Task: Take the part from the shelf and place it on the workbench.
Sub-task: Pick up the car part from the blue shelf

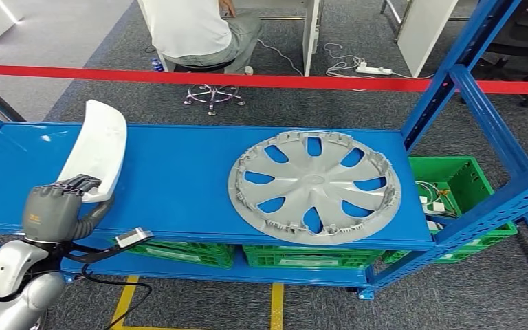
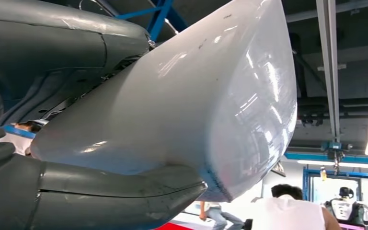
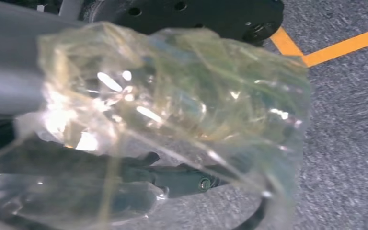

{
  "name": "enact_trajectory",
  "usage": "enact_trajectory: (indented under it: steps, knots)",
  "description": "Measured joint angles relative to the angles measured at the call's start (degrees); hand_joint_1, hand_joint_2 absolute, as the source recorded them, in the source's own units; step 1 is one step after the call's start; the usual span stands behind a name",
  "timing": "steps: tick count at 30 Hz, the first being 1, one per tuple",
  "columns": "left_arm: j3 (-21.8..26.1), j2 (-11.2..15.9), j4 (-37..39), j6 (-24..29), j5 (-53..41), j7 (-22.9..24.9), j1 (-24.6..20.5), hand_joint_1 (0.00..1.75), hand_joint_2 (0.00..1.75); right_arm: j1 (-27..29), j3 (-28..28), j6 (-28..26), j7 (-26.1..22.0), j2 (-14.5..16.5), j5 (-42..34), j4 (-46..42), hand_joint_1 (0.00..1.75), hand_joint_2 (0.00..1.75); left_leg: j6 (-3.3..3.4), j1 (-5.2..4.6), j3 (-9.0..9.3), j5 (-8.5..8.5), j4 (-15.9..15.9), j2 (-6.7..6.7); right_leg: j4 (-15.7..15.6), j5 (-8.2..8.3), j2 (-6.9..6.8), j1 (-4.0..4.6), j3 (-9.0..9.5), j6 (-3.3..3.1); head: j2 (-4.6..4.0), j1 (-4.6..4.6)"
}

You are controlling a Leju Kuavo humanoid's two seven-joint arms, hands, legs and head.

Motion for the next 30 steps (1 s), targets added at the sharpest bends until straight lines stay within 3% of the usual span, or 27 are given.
enact_trajectory:
  steps: [11,22,30]
  knots:
    - [1.7,0.5,-3.2,0.5,-1.0,0.0,3.2,1.75,1.75,-0.1,-0.2,0.2,-3.3,0.0,2.6,-0.3,0.0,0.0,0.0,0.0,-0.01,0.0,0.0,0.01,0.0,0.0,0.03,0.01,-0.02,0.0,0.0,-0.01]
    - [4.0,0.6,-6.3,-0.4,-2.4,0.7,6.1,1.75,1.75,-2.3,-1.6,-5.5,-10.1,0.0,6.4,1.4,0.0,0.0,0.0,0.0,0.0,0.0,0.0,0.02,0.0,0.0,0.04,0.01,-0.01,0.0,0.0,-0.01]
    - [5.1,0.5,-7.6,-1.2,-2.5,0.0,6.6,1.75,1.75,-3.5,-3.7,0.9,-15.6,-0.3,9.0,4.2,0.0,0.0,0.0,0.0,-0.01,0.0,0.0,0.02,0.0,0.0,0.04,0.01,-0.01,0.0,0.0,-0.01]
